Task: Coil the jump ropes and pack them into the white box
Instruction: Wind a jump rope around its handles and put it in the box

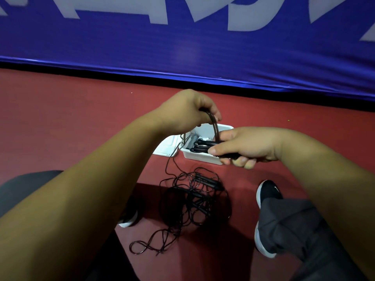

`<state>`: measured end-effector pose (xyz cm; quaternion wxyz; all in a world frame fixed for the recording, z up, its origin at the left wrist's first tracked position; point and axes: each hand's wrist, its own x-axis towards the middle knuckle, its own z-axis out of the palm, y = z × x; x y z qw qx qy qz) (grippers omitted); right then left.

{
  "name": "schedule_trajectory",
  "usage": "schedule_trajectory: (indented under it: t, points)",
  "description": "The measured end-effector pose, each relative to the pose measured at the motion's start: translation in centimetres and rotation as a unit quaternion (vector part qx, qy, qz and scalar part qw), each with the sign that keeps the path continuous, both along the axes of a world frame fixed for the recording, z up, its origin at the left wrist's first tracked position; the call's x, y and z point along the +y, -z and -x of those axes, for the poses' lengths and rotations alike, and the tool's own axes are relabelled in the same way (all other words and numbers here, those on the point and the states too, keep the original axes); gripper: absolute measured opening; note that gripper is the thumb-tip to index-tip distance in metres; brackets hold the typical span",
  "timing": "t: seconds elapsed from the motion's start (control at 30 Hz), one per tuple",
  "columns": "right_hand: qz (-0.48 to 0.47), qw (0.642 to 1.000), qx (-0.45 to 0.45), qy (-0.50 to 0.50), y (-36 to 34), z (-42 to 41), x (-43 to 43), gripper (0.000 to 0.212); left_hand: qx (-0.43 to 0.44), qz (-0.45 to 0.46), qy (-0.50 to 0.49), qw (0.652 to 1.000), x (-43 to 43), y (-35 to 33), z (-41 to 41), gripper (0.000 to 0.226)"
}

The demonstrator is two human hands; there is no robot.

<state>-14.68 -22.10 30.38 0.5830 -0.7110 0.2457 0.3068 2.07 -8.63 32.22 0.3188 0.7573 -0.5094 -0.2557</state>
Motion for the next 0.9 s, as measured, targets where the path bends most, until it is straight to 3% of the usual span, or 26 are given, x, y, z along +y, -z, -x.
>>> schedule_trajectory:
  t: [0.23,0.33,0.4,0.5,0.67,0.77,0.9]
  points:
    - [0.1,0.99,-0.05,0.082,1.0,-0.2,-1.5,0.019,-0.082,-0.058,0.062,0.993,0.8,-1.3,0.3,0.021]
    - [0.122,0.976,-0.09,0.156,1.3,-0.4,-1.9,0.022,-0.042,-0.106,0.066,0.991,1.1,-1.6,0.2,0.029]
    - [0.117,0.967,-0.11,0.197,1.3,-0.6,-1.8,0.025,-0.036,-0.128,0.056,0.99,1.3,-1.4,0.3,0.03]
    - [0.081,0.961,-0.128,0.233,1.2,-0.9,-1.4,0.027,-0.018,-0.165,0.021,0.986,1.4,-0.6,0.6,0.011]
    - [0.027,0.949,-0.164,0.269,0.7,-1.6,-0.3,0.03,0.049,-0.279,-0.048,0.958,0.9,1.3,1.4,0.031]
    - [-0.009,0.931,-0.158,0.329,0.5,-1.9,-0.3,0.051,0.084,-0.219,-0.08,0.969,0.6,1.3,2.0,0.03]
    - [-0.055,0.912,-0.142,0.381,0.7,-2.1,-1.1,0.053,0.014,-0.08,-0.067,0.994,0.8,1.2,1.9,0.021]
